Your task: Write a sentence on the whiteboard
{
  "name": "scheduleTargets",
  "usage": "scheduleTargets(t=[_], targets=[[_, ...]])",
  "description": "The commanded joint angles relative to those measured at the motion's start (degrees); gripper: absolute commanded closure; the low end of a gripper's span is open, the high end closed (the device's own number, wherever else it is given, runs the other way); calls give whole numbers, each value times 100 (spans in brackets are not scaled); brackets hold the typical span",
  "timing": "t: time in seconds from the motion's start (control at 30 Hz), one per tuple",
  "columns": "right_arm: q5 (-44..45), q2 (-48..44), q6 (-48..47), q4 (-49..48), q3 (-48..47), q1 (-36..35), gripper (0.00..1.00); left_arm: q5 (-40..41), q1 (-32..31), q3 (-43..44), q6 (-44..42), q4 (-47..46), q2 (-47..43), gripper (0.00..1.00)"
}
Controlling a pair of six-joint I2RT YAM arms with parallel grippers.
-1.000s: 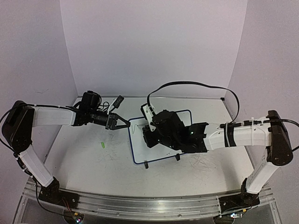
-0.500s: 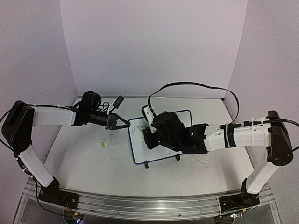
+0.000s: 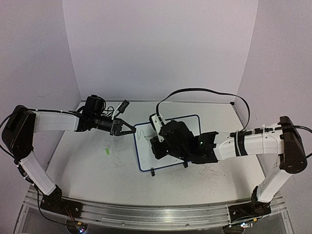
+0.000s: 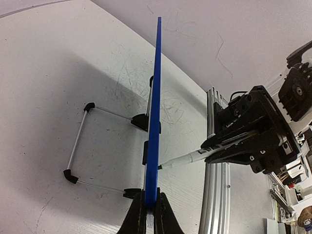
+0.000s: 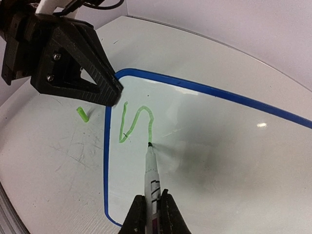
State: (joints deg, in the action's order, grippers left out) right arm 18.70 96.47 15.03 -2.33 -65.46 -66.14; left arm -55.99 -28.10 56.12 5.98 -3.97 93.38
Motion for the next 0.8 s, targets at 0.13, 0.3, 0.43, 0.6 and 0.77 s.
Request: scheduleTargets(t=[0.13, 0.3, 0.43, 0.6, 0.77], targets=[[101, -168, 123, 84, 63, -29, 100, -152, -139, 108, -132, 152, -194, 100], [209, -159, 135, 79, 28, -30, 100, -151, -144, 106, -140, 151, -191, 100], [332, -139, 61, 19, -63, -30, 100, -158, -149, 109, -141, 153, -181, 100], [488, -62, -55, -48, -216, -31, 100, -154, -162, 103, -147, 161, -188, 100], [637, -37, -164, -66, -309, -24, 100, -159, -165, 99, -150, 160, -190, 100]])
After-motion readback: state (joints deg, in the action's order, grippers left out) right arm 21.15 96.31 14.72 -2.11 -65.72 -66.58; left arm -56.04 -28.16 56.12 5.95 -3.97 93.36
